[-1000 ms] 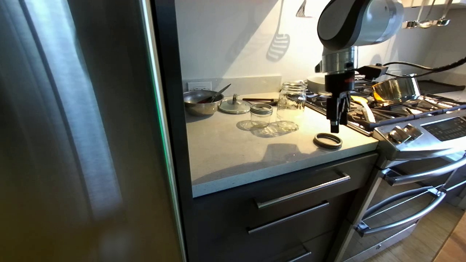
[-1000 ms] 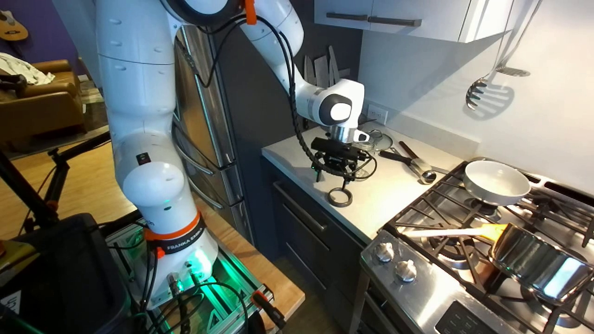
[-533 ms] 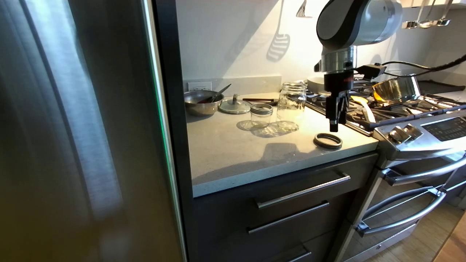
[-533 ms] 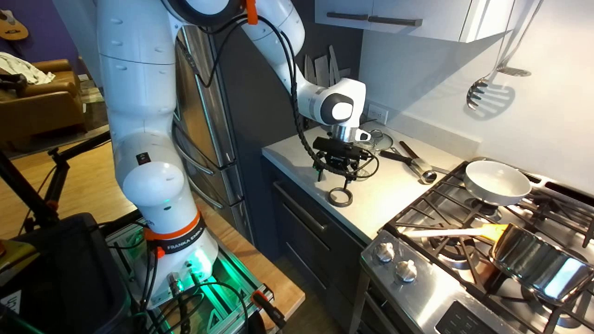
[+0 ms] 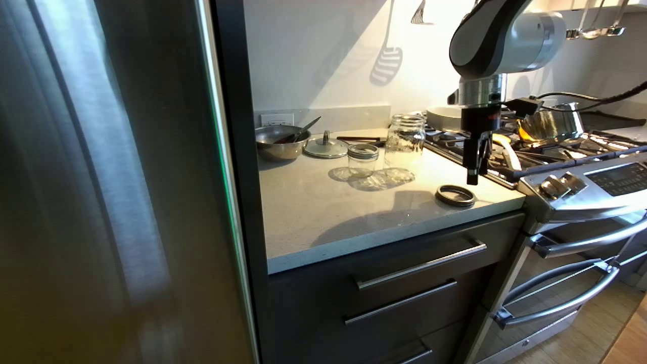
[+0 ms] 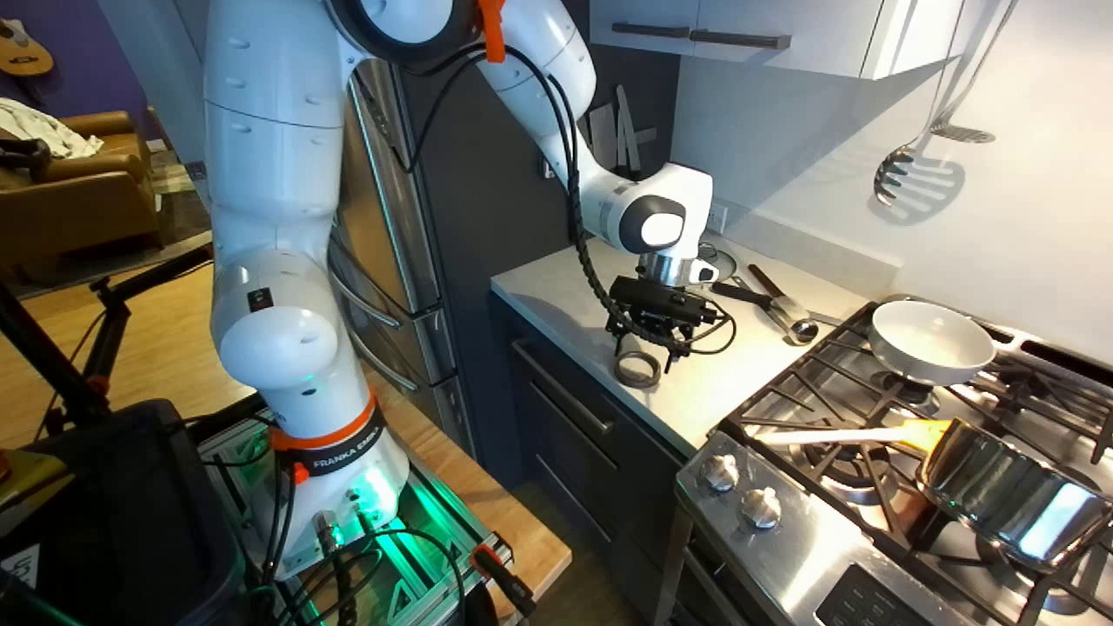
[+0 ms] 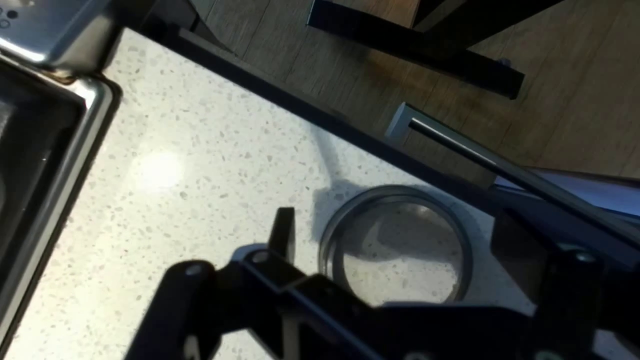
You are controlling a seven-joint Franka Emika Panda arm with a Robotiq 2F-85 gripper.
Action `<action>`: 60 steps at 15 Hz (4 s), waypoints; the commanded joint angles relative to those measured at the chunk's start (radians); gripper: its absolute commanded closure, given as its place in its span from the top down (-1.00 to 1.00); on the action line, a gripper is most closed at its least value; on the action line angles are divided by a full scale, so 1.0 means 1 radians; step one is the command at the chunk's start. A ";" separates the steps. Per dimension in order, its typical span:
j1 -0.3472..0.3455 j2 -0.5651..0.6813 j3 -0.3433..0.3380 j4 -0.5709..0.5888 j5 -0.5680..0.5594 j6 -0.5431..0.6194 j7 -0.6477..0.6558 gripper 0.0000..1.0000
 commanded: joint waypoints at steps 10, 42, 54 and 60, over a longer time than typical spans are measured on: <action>-0.032 0.130 0.027 0.110 0.113 0.043 -0.038 0.33; -0.043 0.154 0.025 0.142 0.105 0.060 -0.030 -0.96; 0.035 -0.078 -0.039 0.095 -0.095 -0.015 0.071 -0.96; 0.071 -0.182 -0.030 0.114 -0.165 -0.090 0.109 -0.96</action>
